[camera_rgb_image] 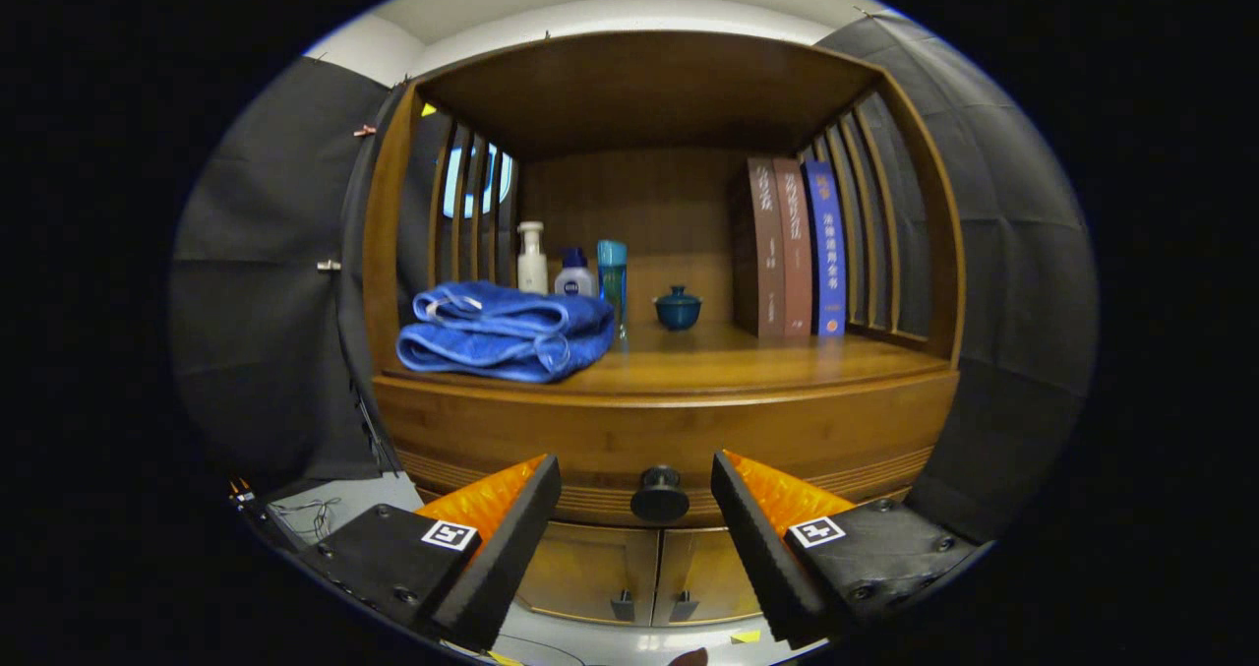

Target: Pull open the drawer, take out the items inside it, and place them on the countertop above the cabinet.

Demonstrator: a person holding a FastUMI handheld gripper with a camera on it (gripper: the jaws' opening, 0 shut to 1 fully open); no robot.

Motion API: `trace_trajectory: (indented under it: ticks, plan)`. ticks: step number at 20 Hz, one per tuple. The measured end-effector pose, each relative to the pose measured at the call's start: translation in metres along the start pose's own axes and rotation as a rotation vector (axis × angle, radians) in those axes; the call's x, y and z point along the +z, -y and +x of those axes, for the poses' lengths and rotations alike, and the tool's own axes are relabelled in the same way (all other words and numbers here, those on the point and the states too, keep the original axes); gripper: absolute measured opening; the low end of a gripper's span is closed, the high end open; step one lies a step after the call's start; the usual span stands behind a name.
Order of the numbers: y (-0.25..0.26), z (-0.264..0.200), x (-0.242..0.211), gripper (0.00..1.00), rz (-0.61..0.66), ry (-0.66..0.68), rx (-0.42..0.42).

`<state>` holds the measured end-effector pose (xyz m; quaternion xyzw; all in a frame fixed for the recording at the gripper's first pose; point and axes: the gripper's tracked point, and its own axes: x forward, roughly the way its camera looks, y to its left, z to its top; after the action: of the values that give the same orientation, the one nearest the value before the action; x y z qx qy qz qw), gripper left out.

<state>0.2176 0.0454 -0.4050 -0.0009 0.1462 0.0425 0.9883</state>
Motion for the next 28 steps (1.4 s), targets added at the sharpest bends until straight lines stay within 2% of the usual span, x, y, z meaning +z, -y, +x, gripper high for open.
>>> trace_trajectory:
  ticks: [1, 3, 6, 8, 15, 20, 28]
  plan:
    - [0.000, 0.005, -0.005, 0.99, -0.002, -0.009, -0.008]
    - [0.004, 0.013, -0.009, 0.92, 0.002, -0.007, -0.024]
    - [0.012, 0.024, -0.015, 0.65, -0.012, -0.026, -0.059]
    - [0.012, 0.027, -0.016, 0.53, 0.004, -0.024, -0.064]
    - [0.015, 0.029, -0.034, 0.53, -0.024, -0.080, -0.098]
    - [0.016, 0.024, -0.034, 0.25, -0.015, -0.046, -0.086]
    - [0.013, -0.051, -0.042, 0.25, 0.042, -0.035, -0.074]
